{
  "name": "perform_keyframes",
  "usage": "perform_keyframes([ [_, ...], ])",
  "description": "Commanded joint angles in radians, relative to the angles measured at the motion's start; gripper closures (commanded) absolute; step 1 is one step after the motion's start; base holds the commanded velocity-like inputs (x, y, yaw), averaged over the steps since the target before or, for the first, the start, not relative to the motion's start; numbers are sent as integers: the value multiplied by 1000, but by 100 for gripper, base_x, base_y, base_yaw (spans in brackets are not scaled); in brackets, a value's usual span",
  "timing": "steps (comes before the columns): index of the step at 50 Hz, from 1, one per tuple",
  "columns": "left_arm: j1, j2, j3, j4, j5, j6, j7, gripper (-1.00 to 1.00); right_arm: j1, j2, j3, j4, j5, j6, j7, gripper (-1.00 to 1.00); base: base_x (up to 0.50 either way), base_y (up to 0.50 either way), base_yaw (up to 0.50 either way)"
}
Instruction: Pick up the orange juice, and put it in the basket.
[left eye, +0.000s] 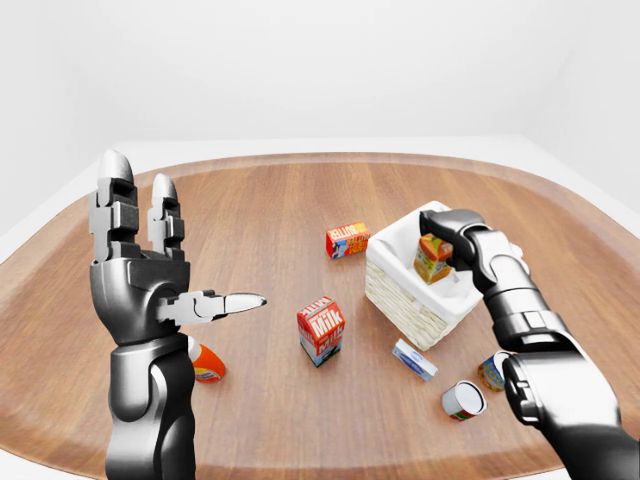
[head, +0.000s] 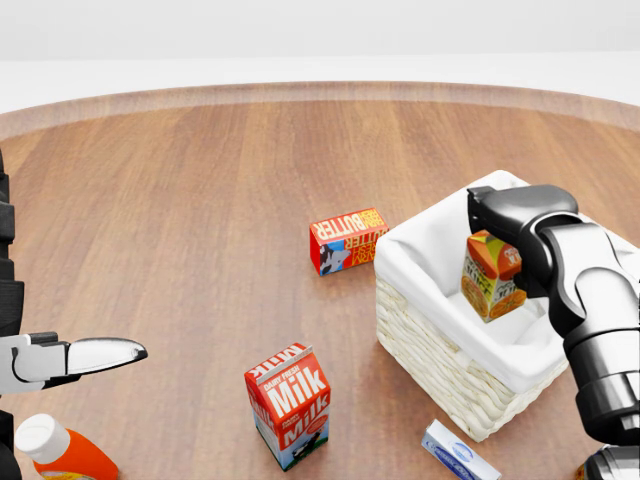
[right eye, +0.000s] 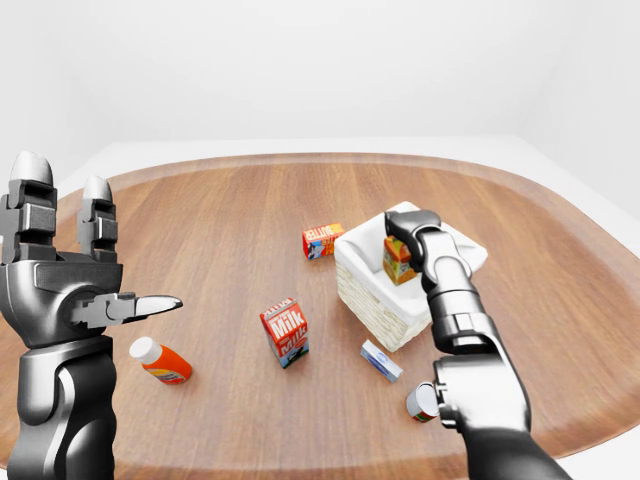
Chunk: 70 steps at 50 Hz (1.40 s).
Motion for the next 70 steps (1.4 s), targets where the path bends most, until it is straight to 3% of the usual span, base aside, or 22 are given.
perform_keyframes([
  [1,0,0,0,0,0,0,0,-100,-9,-1,0,18,-30,0,-79,100,0,0,0],
  [26,0,0,0,0,0,0,0,-100,-58,-8,24,177,-58,0,-220,100,0,0,0],
  [65,0,0,0,0,0,0,0,-100,-61,11,57,276,-54,0,-330,100,0,0,0],
  [66,0,0,0,0,0,0,0,-100,-60,10,57,273,-54,0,-328,77,0,0,0],
  [68,0,0,0,0,0,0,0,-100,-59,9,56,270,-54,0,-329,62,0,0,0],
  [69,0,0,0,0,0,0,0,-100,-58,8,55,270,-55,0,-329,36,0,0,0],
  [70,0,0,0,0,0,0,0,-100,-59,8,55,270,-55,0,-331,30,0,0,0],
])
